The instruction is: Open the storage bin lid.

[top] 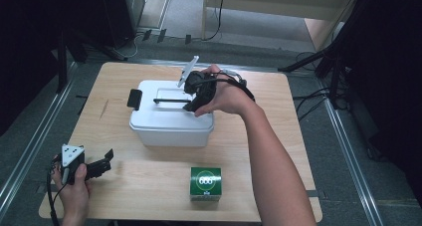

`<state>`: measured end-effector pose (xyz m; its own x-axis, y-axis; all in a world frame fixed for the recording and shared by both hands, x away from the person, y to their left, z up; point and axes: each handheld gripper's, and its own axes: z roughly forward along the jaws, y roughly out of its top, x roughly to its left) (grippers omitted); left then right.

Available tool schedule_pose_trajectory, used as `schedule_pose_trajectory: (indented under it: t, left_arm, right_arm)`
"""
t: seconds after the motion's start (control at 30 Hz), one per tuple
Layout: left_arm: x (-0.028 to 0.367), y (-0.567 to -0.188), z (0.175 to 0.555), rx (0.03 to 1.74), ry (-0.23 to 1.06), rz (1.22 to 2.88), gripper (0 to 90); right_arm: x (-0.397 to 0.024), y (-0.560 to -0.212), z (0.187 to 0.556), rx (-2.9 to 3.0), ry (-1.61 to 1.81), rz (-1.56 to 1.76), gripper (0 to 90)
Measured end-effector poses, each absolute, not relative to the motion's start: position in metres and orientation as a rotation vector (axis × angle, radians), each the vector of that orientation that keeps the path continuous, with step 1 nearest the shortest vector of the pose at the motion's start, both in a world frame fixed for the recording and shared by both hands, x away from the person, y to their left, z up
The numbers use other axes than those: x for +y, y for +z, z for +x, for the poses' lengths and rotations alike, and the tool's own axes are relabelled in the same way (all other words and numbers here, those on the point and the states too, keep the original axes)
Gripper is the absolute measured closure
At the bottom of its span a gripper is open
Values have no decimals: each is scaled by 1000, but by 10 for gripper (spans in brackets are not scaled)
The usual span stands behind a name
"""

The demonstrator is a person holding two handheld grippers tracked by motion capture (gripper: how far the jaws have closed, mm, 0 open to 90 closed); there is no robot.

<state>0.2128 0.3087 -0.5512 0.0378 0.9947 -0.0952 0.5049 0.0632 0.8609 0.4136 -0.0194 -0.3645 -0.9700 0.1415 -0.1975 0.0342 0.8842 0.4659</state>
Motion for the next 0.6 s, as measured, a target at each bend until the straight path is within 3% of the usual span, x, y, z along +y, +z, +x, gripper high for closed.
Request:
schedule_pose_trajectory:
  t: [0.13, 0.5, 0.6]
  left_arm:
    - [309, -551, 213, 1572, 805, 1545, 16]
    - [309, -551, 212, 1570, 798, 1546, 16]
    - [309, -551, 212, 1569, 799, 1547, 15]
  right_arm:
    - [-11, -364, 414, 2839, 664, 99, 484]
    - [0, -358, 420, 2842, 652, 93, 560]
    - [4, -358, 421, 2866, 644, 91, 623]
